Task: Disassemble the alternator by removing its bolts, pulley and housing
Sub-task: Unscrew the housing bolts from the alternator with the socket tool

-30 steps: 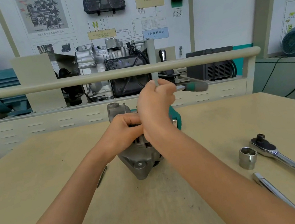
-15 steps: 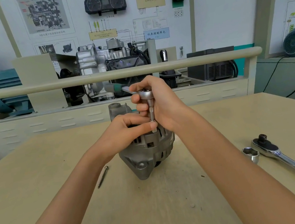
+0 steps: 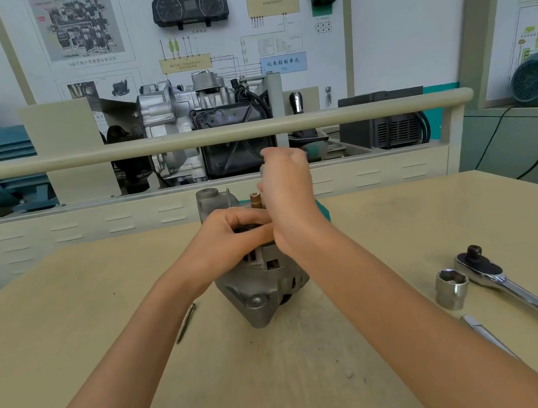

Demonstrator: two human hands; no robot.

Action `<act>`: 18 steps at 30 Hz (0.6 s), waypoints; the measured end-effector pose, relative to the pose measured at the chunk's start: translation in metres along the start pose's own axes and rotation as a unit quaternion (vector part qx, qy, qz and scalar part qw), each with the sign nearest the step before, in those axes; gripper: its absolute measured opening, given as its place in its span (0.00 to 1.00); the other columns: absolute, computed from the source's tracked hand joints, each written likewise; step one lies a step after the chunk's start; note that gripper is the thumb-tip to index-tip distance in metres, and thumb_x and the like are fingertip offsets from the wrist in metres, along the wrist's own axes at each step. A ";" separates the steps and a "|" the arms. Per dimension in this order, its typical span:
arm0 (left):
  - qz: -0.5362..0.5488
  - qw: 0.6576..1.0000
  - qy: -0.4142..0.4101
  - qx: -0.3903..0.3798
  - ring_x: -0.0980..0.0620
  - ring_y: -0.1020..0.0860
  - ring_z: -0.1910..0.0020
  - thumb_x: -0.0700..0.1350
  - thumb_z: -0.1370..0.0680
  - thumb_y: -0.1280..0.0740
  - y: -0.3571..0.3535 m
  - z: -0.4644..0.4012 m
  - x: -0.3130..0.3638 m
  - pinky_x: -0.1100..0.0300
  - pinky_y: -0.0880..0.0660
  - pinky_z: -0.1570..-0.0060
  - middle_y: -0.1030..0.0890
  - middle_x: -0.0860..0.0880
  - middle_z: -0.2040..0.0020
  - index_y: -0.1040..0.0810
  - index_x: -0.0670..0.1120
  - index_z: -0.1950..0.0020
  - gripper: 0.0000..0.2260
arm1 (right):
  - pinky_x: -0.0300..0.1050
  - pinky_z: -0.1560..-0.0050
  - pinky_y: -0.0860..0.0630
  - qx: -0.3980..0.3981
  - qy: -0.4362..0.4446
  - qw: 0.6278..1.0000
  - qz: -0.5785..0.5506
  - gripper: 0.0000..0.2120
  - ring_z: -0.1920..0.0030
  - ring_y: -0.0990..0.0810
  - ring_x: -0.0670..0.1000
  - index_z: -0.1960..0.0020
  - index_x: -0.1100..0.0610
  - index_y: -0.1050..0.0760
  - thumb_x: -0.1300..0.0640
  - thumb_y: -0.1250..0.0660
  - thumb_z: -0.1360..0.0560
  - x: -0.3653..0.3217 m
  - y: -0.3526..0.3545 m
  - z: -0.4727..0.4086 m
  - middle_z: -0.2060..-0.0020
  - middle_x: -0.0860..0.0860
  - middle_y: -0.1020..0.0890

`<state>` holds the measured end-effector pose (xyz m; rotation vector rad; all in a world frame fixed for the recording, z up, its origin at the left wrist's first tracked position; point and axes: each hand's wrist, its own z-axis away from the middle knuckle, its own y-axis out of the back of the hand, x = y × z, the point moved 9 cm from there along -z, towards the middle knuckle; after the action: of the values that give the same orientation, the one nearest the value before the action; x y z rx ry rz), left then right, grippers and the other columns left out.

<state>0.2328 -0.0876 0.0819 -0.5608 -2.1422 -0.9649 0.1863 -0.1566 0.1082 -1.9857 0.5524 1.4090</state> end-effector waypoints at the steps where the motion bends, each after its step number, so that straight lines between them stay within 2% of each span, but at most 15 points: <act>1: 0.007 1.000 0.002 -0.003 0.65 0.19 0.59 0.40 0.25 0.31 0.000 0.000 0.001 0.75 0.27 0.60 0.16 0.61 0.60 0.15 0.62 0.62 0.17 | 0.39 0.68 0.37 -0.027 -0.013 1.000 -0.001 0.08 0.68 0.33 0.46 0.53 0.52 0.31 0.59 0.47 0.20 0.000 -0.003 -0.001 0.64 0.48 0.29; 3: 0.017 1.000 0.010 -0.008 0.62 0.18 0.55 0.48 0.29 0.29 0.000 0.000 0.000 0.74 0.26 0.57 0.15 0.58 0.55 0.14 0.58 0.58 0.06 | 0.39 0.71 0.37 -0.087 -0.044 0.995 -0.024 0.11 0.72 0.34 0.46 0.56 0.54 0.27 0.61 0.47 0.22 0.003 -0.010 -0.002 0.68 0.49 0.29; 5: 0.023 0.999 0.020 -0.009 0.60 0.18 0.53 0.52 0.32 0.30 0.001 -0.001 -0.003 0.72 0.25 0.54 0.16 0.55 0.52 0.14 0.54 0.55 0.09 | 0.38 0.75 0.39 -0.153 -0.075 0.984 -0.060 0.13 0.76 0.36 0.46 0.59 0.56 0.26 0.60 0.47 0.23 0.004 -0.017 0.000 0.72 0.49 0.29; 7: 0.025 0.999 0.023 -0.008 0.57 0.18 0.51 0.51 0.31 0.30 0.003 -0.001 -0.005 0.71 0.25 0.51 0.16 0.53 0.51 0.14 0.50 0.53 0.11 | 0.38 0.74 0.40 -0.207 -0.090 0.972 -0.071 0.13 0.77 0.37 0.46 0.61 0.57 0.26 0.59 0.46 0.23 0.004 -0.021 0.002 0.74 0.49 0.29; 9: 0.035 0.999 0.025 -0.004 0.57 0.18 0.50 0.50 0.31 0.29 0.003 0.000 -0.005 0.71 0.25 0.51 0.15 0.52 0.51 0.14 0.47 0.53 0.11 | 0.38 0.74 0.40 -0.218 -0.090 0.970 -0.063 0.12 0.77 0.37 0.46 0.61 0.57 0.26 0.59 0.45 0.23 0.004 -0.023 0.003 0.73 0.49 0.29; 11: 0.037 0.999 0.019 0.011 0.59 0.18 0.51 0.50 0.32 0.30 0.003 0.001 -0.003 0.72 0.25 0.53 0.15 0.53 0.53 0.14 0.50 0.56 0.09 | 0.37 0.74 0.40 -0.168 -0.088 0.980 -0.059 0.12 0.76 0.36 0.46 0.59 0.56 0.25 0.61 0.46 0.23 0.007 -0.019 0.000 0.72 0.49 0.29; 13: 0.031 0.999 0.007 0.022 0.63 0.19 0.55 0.46 0.30 0.29 0.003 0.001 0.000 0.72 0.26 0.55 0.15 0.55 0.57 0.14 0.54 0.60 0.05 | 0.38 0.71 0.39 -0.075 -0.061 0.993 -0.064 0.12 0.73 0.34 0.46 0.56 0.55 0.25 0.63 0.47 0.22 0.007 -0.009 -0.002 0.70 0.50 0.28; 15: 0.021 0.999 -0.010 0.023 0.66 0.19 0.59 0.37 0.26 0.31 0.003 0.001 0.003 0.74 0.26 0.59 0.16 0.60 0.62 0.15 0.59 0.65 0.17 | 0.39 0.66 0.37 0.004 -0.013 0.998 -0.058 0.10 0.68 0.32 0.45 0.51 0.54 0.29 0.61 0.48 0.20 0.004 -0.001 0.000 0.65 0.49 0.27; 18: -0.004 1.000 -0.009 0.024 0.68 0.22 0.70 0.30 0.25 0.36 0.002 0.002 0.002 0.77 0.30 0.68 0.19 0.62 0.71 0.18 0.61 0.74 0.29 | 0.39 0.63 0.36 0.054 0.036 0.997 -0.031 0.07 0.61 0.31 0.44 0.53 0.50 0.36 0.59 0.49 0.19 -0.001 0.005 0.005 0.53 0.51 0.28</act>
<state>0.2318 -0.0845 0.0829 -0.5402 -2.1793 -0.9124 0.1794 -0.1563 0.1067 -1.9552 0.5819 1.2482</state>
